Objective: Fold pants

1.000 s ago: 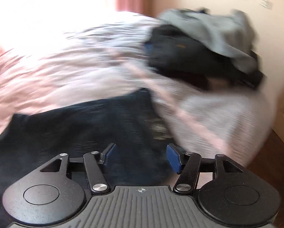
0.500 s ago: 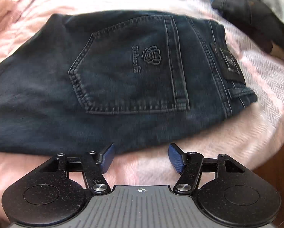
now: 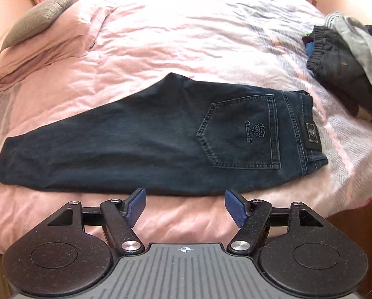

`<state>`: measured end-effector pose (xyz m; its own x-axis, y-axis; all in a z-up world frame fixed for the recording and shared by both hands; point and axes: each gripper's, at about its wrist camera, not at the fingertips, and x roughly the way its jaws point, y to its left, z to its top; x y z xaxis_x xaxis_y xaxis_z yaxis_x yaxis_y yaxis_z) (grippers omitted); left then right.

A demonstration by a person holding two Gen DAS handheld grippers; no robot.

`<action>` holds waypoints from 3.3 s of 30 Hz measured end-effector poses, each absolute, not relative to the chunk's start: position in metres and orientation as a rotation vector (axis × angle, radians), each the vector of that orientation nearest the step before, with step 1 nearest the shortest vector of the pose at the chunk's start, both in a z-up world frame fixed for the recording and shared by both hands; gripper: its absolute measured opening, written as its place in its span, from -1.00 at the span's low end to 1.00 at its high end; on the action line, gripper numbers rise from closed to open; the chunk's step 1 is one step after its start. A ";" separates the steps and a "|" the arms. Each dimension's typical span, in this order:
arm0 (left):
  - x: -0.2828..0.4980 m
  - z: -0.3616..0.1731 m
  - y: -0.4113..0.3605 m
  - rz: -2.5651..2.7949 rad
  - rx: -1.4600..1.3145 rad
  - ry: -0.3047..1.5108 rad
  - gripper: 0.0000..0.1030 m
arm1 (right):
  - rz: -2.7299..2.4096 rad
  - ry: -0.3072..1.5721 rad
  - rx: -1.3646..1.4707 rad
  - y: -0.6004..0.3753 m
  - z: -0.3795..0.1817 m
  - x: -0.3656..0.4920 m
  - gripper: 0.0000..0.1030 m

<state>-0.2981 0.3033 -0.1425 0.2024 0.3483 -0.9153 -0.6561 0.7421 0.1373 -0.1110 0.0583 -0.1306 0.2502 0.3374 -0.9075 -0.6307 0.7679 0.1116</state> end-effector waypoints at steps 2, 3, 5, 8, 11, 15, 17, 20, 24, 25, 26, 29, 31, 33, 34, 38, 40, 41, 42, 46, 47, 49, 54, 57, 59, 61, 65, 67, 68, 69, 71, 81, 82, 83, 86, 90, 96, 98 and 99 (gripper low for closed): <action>-0.308 -0.132 0.300 0.707 -0.282 1.159 0.20 | 0.656 1.142 -0.294 0.061 -0.125 -0.125 0.31; -0.313 -0.128 0.300 0.698 -0.273 1.154 0.23 | 0.652 1.140 -0.293 0.063 -0.119 -0.136 0.31; -0.326 -0.120 0.302 0.682 -0.272 1.143 0.23 | 0.633 1.133 -0.293 0.065 -0.112 -0.154 0.31; -0.341 -0.110 0.303 0.652 -0.255 1.133 0.23 | 0.600 1.121 -0.276 0.065 -0.103 -0.180 0.31; -0.356 -0.105 0.308 0.630 -0.245 1.121 0.23 | 0.575 1.118 -0.260 0.066 -0.099 -0.200 0.31; -0.372 -0.100 0.314 0.620 -0.240 1.116 0.23 | 0.564 1.119 -0.257 0.069 -0.094 -0.218 0.31; -0.379 -0.098 0.317 0.623 -0.241 1.114 0.23 | 0.565 1.121 -0.263 0.072 -0.091 -0.223 0.31; -0.383 -0.095 0.319 0.630 -0.250 1.112 0.23 | 0.576 1.120 -0.275 0.076 -0.089 -0.226 0.31; -0.383 -0.095 0.320 0.646 -0.266 1.111 0.23 | 0.596 1.115 -0.299 0.082 -0.088 -0.220 0.31; -0.382 -0.096 0.319 0.641 -0.268 1.109 0.23 | 0.602 1.114 -0.305 0.084 -0.088 -0.218 0.31; -0.380 -0.096 0.318 0.648 -0.273 1.109 0.23 | 0.608 1.113 -0.311 0.084 -0.089 -0.214 0.31; -0.373 -0.100 0.316 0.671 -0.285 1.110 0.23 | 0.629 1.114 -0.327 0.085 -0.092 -0.201 0.31; -0.370 -0.106 0.314 0.679 -0.308 1.095 0.24 | 0.641 1.115 -0.337 0.083 -0.096 -0.190 0.31; -0.374 -0.118 0.319 0.674 -0.390 1.048 0.25 | 0.653 1.113 -0.343 0.078 -0.101 -0.176 0.31; -0.379 -0.127 0.325 0.679 -0.448 1.014 0.25 | 0.653 1.114 -0.348 0.076 -0.105 -0.168 0.31; -0.408 -0.175 0.357 0.770 -0.689 0.862 0.16 | 0.609 1.117 -0.413 0.070 -0.130 -0.133 0.31; -0.424 -0.202 0.380 0.846 -0.787 0.792 0.14 | 0.575 1.121 -0.437 0.068 -0.144 -0.118 0.31; -0.433 -0.216 0.393 0.878 -0.830 0.752 0.09 | 0.563 1.128 -0.443 0.067 -0.152 -0.111 0.31; -0.440 -0.229 0.406 0.903 -0.870 0.714 0.08 | 0.551 1.138 -0.448 0.066 -0.160 -0.105 0.31; -0.470 -0.286 0.463 0.999 -1.026 0.562 0.08 | 0.510 1.177 -0.469 0.068 -0.199 -0.092 0.31; -0.478 -0.300 0.477 1.027 -1.059 0.519 0.09 | 0.501 1.184 -0.479 0.070 -0.208 -0.092 0.31; -0.492 -0.328 0.504 1.070 -1.128 0.471 0.10 | 0.474 1.205 -0.514 0.074 -0.229 -0.094 0.31; -0.515 -0.374 0.549 1.078 -1.179 0.357 0.10 | 0.421 1.207 -0.537 0.089 -0.258 -0.102 0.31; -0.522 -0.388 0.569 1.040 -1.178 0.288 0.08 | 0.388 1.198 -0.528 0.102 -0.266 -0.103 0.31; -0.524 -0.395 0.578 1.007 -1.173 0.252 0.05 | 0.386 1.177 -0.521 0.113 -0.268 -0.104 0.31; -0.526 -0.399 0.584 0.985 -1.182 0.217 0.05 | 0.379 1.156 -0.532 0.122 -0.270 -0.103 0.31; -0.525 -0.405 0.589 0.993 -1.196 0.223 -0.61 | 0.362 1.133 -0.541 0.134 -0.270 -0.100 0.31; -0.525 -0.406 0.593 0.987 -1.214 0.222 -0.76 | 0.351 1.118 -0.531 0.136 -0.265 -0.098 0.31; -0.523 -0.404 0.595 0.984 -1.204 0.238 -0.82 | 0.342 1.109 -0.527 0.134 -0.263 -0.097 0.31; -0.519 -0.399 0.596 0.991 -1.177 0.260 -0.86 | 0.330 1.100 -0.526 0.132 -0.262 -0.096 0.31; -0.502 -0.380 0.598 1.011 -1.066 0.344 -0.89 | 0.298 1.089 -0.522 0.123 -0.259 -0.092 0.31; -0.346 -0.246 0.483 0.743 -0.281 0.523 -0.90 | 0.132 1.074 -0.390 0.047 -0.241 -0.062 0.31; -0.327 -0.243 0.461 0.686 -0.237 0.528 -0.90 | 0.129 1.070 -0.380 0.042 -0.240 -0.060 0.31; -0.307 -0.244 0.437 0.618 -0.205 0.534 -0.90 | 0.126 1.067 -0.370 0.033 -0.238 -0.058 0.31; -0.254 -0.263 0.362 0.424 -0.103 0.576 -0.90 | 0.102 1.075 -0.342 0.013 -0.238 -0.054 0.31; -0.195 -0.341 0.286 0.184 -0.074 0.821 -0.72 | 0.082 1.106 -0.308 -0.011 -0.245 -0.047 0.31; -0.217 -0.339 0.264 0.118 -0.067 0.834 -0.13 | 0.164 1.092 -0.220 -0.024 -0.245 -0.050 0.31; -0.238 -0.313 0.280 0.097 -0.148 0.787 -0.13 | 0.240 1.068 -0.120 -0.017 -0.241 -0.053 0.31; -0.246 -0.305 0.290 0.107 -0.168 0.787 -0.14 | 0.290 1.068 -0.052 -0.012 -0.241 -0.055 0.31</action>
<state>-0.2463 0.2900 -0.3049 0.7018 0.0332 -0.7116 -0.1579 0.9813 -0.1100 -0.0553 -0.0124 -0.2408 0.4475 0.2094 -0.8694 -0.2597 0.9607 0.0977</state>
